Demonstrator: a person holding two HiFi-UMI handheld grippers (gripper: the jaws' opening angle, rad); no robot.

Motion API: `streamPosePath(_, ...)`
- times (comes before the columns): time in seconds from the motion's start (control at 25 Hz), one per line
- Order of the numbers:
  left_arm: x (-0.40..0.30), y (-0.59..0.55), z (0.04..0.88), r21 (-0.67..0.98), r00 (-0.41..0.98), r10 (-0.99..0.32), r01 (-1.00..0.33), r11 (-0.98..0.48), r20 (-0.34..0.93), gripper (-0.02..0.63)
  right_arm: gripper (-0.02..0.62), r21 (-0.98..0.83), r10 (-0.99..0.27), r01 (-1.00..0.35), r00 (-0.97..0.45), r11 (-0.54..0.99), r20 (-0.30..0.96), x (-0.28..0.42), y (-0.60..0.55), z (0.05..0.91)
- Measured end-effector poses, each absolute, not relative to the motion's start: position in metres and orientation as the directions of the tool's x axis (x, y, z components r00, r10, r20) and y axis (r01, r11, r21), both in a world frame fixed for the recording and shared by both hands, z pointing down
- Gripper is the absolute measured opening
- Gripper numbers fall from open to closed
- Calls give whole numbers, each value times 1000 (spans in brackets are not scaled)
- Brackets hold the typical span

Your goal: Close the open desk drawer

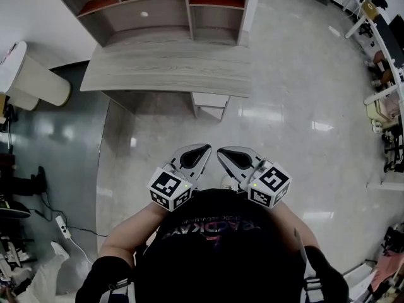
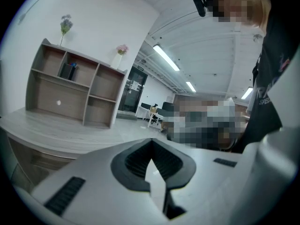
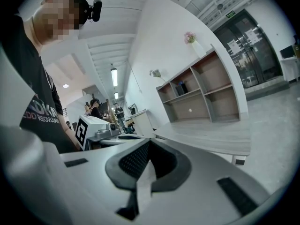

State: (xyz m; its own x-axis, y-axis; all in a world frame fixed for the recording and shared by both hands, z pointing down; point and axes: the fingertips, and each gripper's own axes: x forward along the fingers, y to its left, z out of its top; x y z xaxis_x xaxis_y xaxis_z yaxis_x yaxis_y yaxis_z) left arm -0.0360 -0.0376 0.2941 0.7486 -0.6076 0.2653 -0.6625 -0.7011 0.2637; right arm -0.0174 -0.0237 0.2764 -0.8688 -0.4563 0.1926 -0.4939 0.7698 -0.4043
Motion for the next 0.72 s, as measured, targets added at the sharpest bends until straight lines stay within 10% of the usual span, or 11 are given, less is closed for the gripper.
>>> streamPosePath(0.72, -35, -27, 292, 258, 749, -614, -662, -703, 250, 11, 17, -397, -455, -493, -870, 774, 193, -16, -14, 277)
